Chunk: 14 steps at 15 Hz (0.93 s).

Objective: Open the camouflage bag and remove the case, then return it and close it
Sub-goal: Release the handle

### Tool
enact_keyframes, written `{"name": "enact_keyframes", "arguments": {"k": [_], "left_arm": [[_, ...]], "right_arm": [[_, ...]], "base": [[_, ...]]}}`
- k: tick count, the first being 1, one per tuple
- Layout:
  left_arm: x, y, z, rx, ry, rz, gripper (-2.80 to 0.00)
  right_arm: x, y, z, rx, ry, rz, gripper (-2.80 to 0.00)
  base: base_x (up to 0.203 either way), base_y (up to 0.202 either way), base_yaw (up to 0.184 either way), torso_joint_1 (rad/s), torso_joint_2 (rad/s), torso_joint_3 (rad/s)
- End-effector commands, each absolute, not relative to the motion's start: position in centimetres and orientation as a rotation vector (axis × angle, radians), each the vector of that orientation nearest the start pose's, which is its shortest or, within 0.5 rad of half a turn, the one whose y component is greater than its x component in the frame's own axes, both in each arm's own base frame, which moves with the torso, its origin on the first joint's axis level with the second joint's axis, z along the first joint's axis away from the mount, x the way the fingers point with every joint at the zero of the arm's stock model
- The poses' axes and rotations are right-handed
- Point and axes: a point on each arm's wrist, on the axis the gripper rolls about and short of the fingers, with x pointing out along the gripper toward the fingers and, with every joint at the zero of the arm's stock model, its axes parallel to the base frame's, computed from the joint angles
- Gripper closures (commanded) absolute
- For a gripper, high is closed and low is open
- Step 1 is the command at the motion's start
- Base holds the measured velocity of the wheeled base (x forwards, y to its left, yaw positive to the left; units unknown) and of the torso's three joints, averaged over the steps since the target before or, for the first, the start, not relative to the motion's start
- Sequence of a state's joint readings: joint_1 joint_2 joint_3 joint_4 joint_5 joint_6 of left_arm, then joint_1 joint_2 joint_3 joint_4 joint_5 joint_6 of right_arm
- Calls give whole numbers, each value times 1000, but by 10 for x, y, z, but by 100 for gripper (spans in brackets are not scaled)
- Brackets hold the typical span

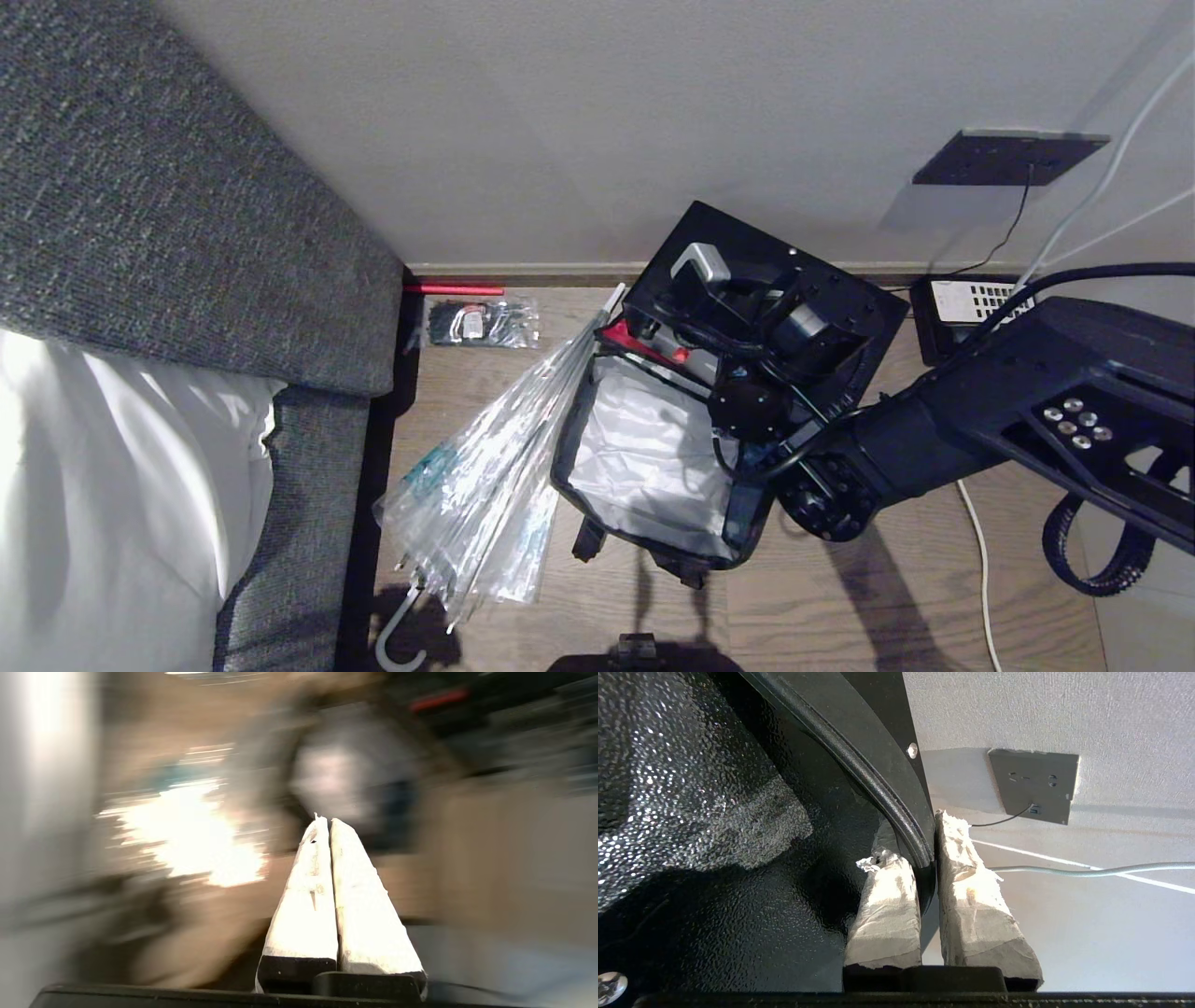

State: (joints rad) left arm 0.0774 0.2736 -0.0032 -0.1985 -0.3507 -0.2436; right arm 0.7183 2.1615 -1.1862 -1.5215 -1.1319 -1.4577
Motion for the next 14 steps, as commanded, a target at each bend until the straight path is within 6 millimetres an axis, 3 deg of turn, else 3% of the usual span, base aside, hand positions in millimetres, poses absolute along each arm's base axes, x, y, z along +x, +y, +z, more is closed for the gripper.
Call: {"name": "enact_keyframes", "arguments": {"k": [1,2,5,14], "left_arm": [[1,-2,93,-83,159,-12,0],[0,-1,89,22,202,38,0],[-1,-1,84,123,250,40,0],[-2,-1,79,61,280,43,0]], "right_arm": [[316,250,194,-985,26,-544,0],[317,250,194,-985,26,-544,0],[317,250,196,-979,22,-547,0],[315,249,203,-974,17,-556,0]], "base": [[0,0,0,0,0,0],[0,0,0,0,0,0],[0,0,0,0,0,0],[0,0,0,0,0,0]]}}
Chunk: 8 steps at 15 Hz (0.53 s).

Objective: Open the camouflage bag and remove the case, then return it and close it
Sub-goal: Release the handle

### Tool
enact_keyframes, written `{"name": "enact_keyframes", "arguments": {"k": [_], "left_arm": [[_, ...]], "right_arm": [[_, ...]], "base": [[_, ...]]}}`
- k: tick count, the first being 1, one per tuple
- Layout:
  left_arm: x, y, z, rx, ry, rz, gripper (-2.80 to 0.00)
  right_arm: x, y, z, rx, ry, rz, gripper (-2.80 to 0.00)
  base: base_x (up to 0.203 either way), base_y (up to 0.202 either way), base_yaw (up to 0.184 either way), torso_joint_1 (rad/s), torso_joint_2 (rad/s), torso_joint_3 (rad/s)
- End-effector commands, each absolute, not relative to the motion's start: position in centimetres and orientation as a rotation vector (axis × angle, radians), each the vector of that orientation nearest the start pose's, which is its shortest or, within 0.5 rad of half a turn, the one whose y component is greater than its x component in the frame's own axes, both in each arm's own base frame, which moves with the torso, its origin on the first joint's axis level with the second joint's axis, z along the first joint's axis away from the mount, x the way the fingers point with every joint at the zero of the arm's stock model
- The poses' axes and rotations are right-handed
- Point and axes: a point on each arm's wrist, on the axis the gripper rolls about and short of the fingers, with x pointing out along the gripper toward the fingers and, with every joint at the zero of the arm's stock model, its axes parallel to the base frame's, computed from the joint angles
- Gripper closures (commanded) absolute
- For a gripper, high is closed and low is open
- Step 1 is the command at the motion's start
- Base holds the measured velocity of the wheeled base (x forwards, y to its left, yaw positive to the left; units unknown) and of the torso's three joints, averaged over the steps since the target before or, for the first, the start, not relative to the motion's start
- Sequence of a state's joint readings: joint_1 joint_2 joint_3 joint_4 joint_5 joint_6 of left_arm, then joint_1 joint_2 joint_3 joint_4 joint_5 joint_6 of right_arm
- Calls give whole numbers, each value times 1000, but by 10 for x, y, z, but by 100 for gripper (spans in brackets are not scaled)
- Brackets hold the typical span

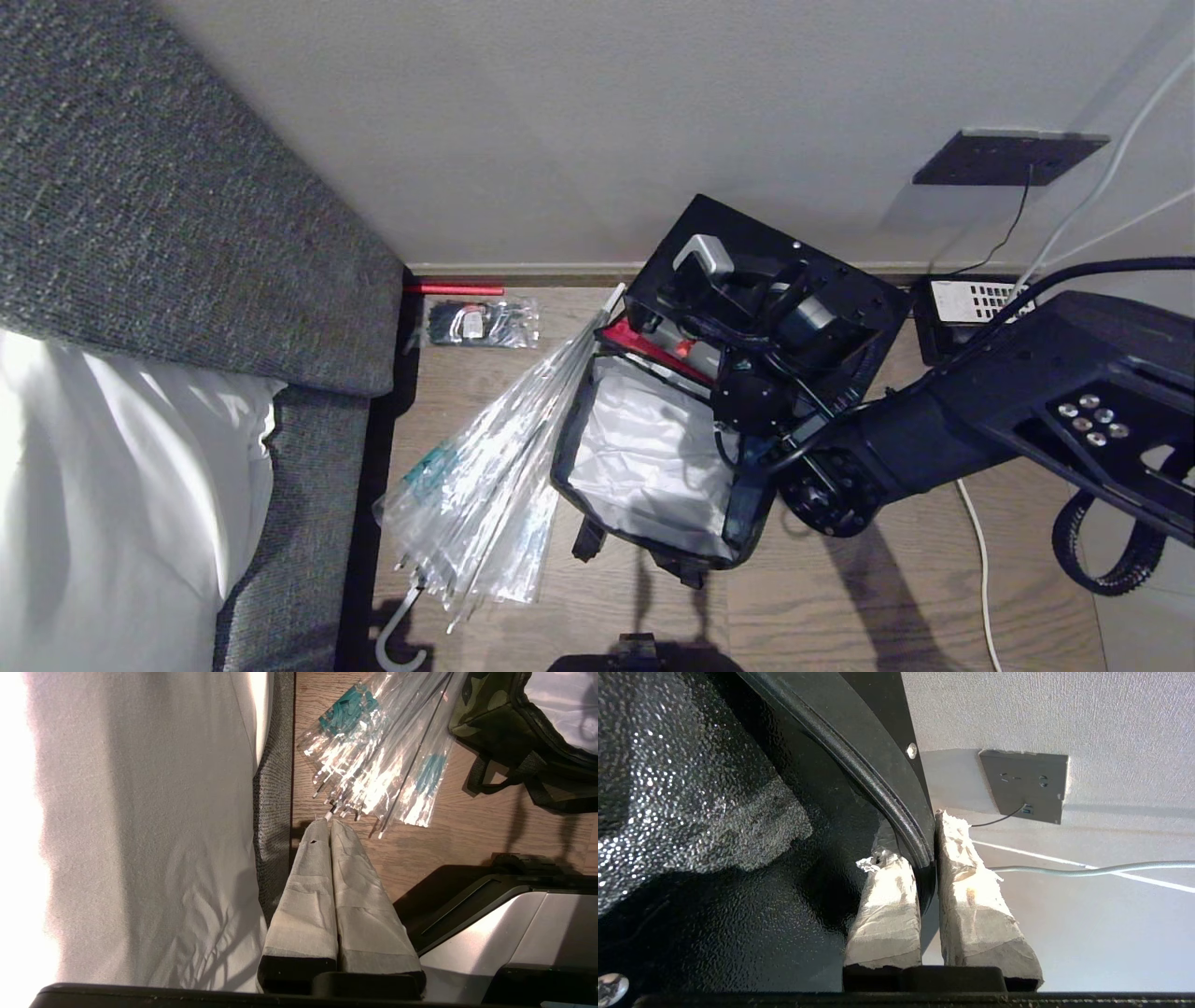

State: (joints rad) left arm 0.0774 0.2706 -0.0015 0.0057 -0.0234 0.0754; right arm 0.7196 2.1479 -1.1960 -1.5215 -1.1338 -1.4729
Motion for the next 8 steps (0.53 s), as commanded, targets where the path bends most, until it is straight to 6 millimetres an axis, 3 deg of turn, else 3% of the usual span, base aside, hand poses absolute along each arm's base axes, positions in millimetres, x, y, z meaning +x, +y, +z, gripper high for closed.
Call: {"name": "enact_keyframes", "arguments": {"k": [1,4,8], "left_arm": [[-2,-1,79,62,270,30,0],[-15,-1,78,71,109,-12,0],[-21,0,76,71,18,-17,0]], "right_arm": [[315,249,203,-977,18,-555,0],[315,251,202,-977,16,-553,0],[315,252,200,-982,18,-548,0]], "base": [[0,0,0,0,0,0],[0,0,0,0,0,0],[0,0,0,0,0,0]]}}
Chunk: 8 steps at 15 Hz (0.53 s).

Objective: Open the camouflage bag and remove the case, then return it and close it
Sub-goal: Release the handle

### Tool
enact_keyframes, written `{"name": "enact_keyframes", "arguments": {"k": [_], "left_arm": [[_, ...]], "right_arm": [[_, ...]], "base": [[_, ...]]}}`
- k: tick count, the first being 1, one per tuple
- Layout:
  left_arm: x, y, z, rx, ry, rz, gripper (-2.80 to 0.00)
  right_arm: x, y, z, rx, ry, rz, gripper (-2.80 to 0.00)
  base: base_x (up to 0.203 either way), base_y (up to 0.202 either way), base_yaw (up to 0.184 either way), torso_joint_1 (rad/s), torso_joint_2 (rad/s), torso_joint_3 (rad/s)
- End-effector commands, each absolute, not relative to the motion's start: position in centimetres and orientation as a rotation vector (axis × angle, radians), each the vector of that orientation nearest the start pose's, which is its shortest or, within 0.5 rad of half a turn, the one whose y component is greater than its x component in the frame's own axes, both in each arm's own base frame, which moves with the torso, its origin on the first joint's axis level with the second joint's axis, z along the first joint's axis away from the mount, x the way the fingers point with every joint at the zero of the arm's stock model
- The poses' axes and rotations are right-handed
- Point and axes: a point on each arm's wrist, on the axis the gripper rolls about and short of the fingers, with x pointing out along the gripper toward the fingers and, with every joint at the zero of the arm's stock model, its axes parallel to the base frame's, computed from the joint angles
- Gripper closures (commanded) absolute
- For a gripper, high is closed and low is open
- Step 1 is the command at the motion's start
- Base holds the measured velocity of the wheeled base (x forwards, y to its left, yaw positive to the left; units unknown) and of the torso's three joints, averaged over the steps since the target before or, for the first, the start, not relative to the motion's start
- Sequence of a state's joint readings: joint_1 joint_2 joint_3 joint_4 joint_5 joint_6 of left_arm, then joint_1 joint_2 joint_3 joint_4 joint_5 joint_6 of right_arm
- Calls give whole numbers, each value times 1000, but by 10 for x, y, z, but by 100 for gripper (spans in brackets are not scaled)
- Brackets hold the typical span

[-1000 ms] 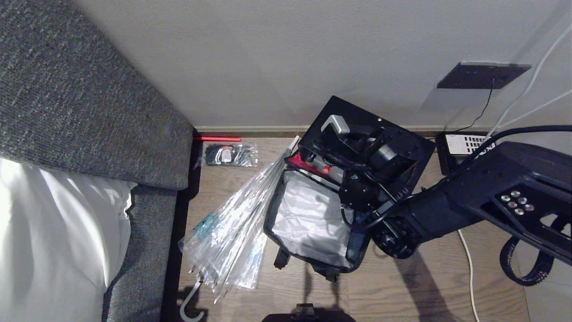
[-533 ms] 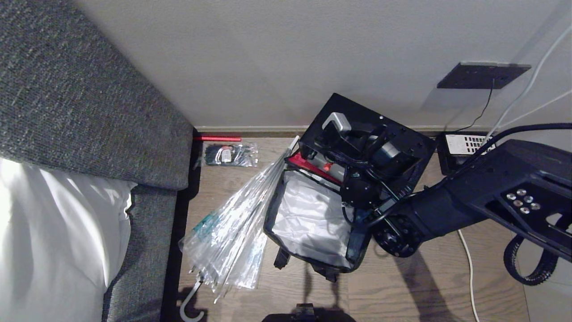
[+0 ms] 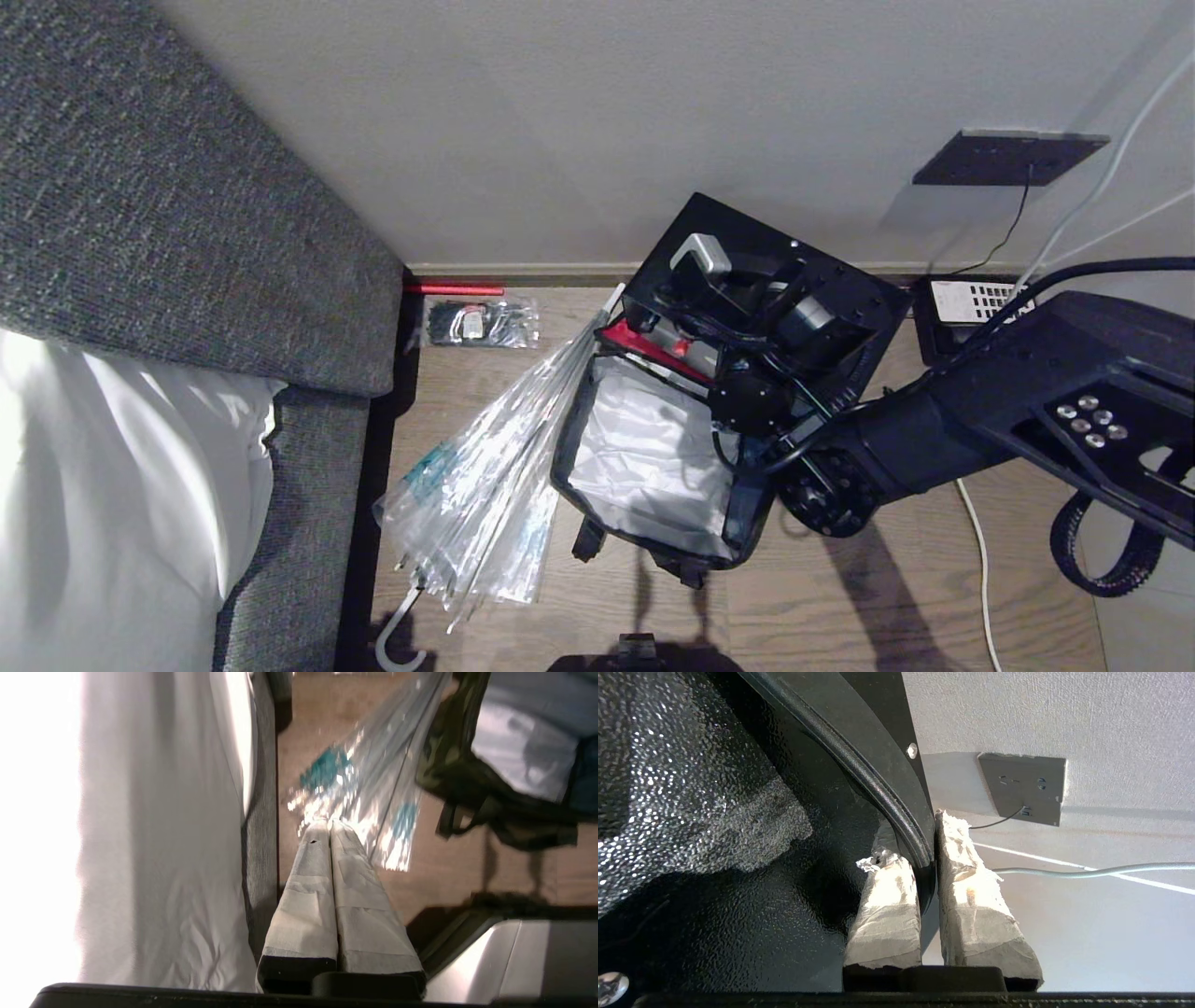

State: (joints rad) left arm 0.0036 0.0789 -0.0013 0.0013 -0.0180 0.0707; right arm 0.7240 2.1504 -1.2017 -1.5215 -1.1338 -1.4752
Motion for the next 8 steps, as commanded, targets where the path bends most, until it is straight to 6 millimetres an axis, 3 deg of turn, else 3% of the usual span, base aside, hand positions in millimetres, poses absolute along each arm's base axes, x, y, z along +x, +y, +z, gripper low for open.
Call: {"name": "enact_keyframes", "arguments": {"k": [1,8], "left_arm": [[-23,0,76,68,-4,-16,0],[-23,0,75,69,-1,-15,0]], "right_arm": [[315,251,199,-985,20,-548,0],[326,239,185,-1003,60,-570,0]], "base": [[0,0,0,0,0,0],[0,0,0,0,0,0]]}}
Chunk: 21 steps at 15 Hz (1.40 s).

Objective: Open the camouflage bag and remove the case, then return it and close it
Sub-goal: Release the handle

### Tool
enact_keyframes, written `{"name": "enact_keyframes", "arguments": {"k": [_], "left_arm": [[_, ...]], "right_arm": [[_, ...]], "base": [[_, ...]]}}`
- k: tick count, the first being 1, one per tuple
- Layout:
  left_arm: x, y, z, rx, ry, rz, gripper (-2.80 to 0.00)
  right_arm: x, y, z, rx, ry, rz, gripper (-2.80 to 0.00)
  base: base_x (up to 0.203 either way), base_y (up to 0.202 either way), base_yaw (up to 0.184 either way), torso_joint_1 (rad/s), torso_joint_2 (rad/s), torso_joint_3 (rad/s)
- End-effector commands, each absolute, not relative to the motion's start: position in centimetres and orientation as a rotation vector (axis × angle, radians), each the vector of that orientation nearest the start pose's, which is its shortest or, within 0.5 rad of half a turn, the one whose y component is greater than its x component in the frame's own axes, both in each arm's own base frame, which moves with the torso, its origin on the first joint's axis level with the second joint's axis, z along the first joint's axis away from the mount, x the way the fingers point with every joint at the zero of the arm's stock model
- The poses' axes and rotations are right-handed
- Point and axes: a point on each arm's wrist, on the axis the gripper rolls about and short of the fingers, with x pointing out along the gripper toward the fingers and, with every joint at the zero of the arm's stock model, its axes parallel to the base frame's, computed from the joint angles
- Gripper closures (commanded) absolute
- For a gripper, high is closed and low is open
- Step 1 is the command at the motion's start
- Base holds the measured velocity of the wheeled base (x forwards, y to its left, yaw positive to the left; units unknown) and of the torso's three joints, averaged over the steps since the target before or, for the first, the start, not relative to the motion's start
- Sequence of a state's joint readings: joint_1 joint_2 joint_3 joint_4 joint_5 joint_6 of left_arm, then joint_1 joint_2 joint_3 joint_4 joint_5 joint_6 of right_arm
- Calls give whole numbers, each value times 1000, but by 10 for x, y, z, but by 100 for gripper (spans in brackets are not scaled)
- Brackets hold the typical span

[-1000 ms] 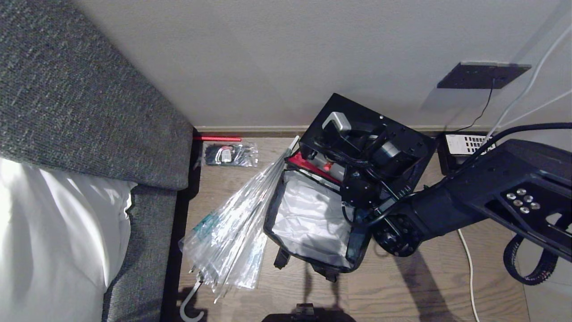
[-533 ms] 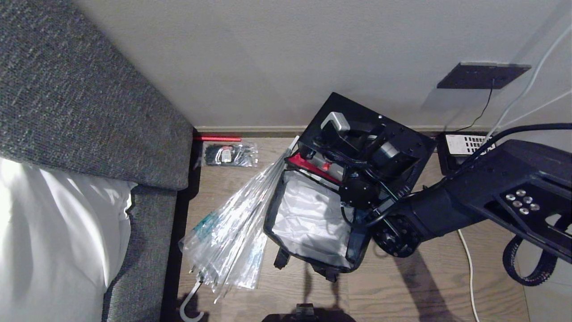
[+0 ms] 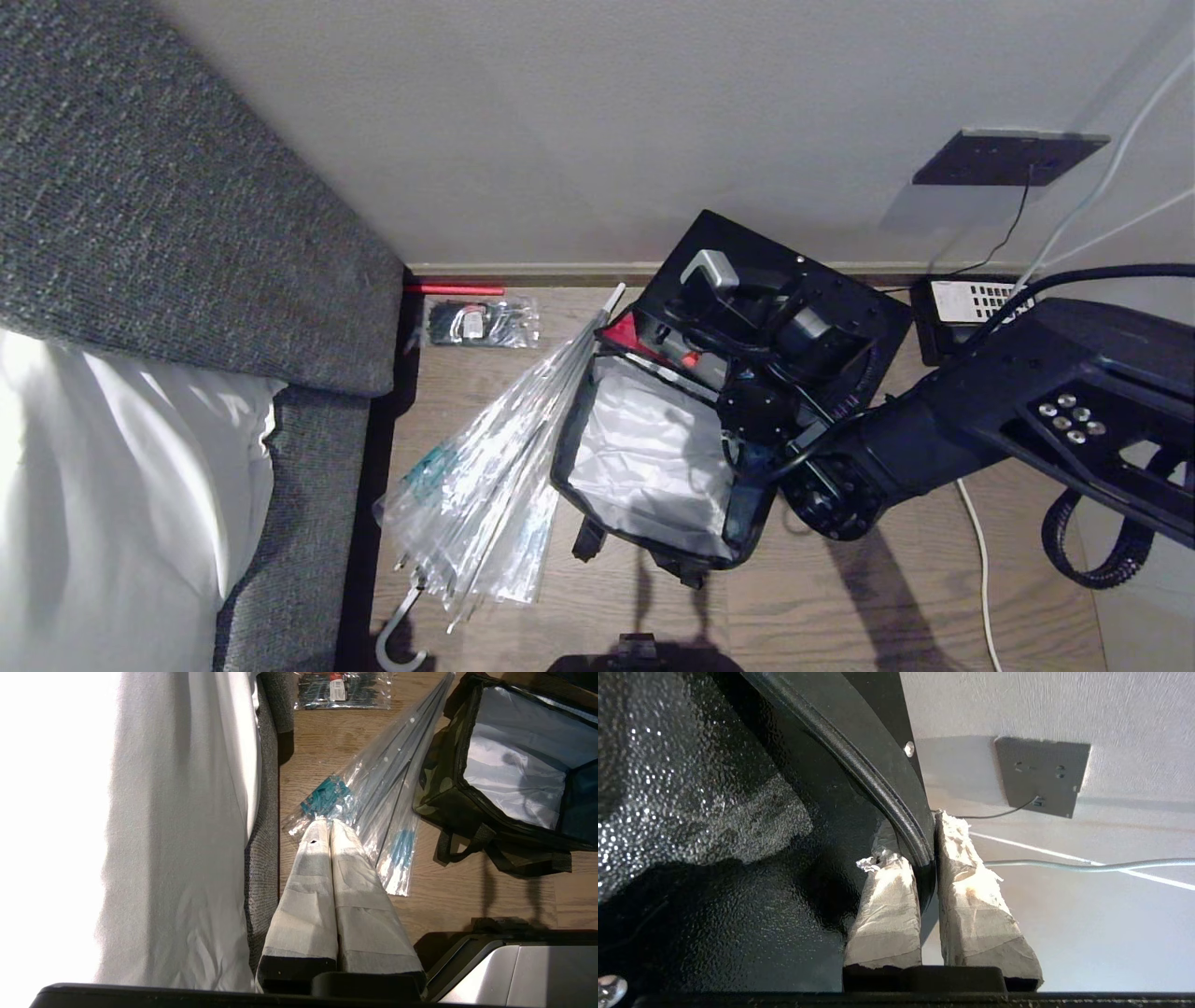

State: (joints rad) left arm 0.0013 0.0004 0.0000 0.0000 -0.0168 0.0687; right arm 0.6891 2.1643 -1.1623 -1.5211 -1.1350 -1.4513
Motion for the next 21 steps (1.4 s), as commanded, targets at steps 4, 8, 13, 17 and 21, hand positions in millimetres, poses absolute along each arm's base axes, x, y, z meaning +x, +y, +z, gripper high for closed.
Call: {"name": "enact_keyframes", "arguments": {"k": [4,8,13,17,21], "left_arm": [[-23,0,75,69,0,-14,0],[-23,0,75,69,-1,-15,0],[-23,0,75,69,-1,-15,0],[-23,0,75,69,-1,-15,0],[-23,0,75,69,-1,-15,0]], "right_arm": [[332,232,184,-1001,72,-591,0],[342,224,175,-1007,95,-611,0],[356,210,166,-1002,124,-646,0],[372,194,151,-1014,163,-682,0],[386,183,129,-1018,198,-698,0]], "base": [[0,0,0,0,0,0],[0,0,0,0,0,0],[0,0,0,0,0,0],[0,0,0,0,0,0],[0,0,0,0,0,0]]}}
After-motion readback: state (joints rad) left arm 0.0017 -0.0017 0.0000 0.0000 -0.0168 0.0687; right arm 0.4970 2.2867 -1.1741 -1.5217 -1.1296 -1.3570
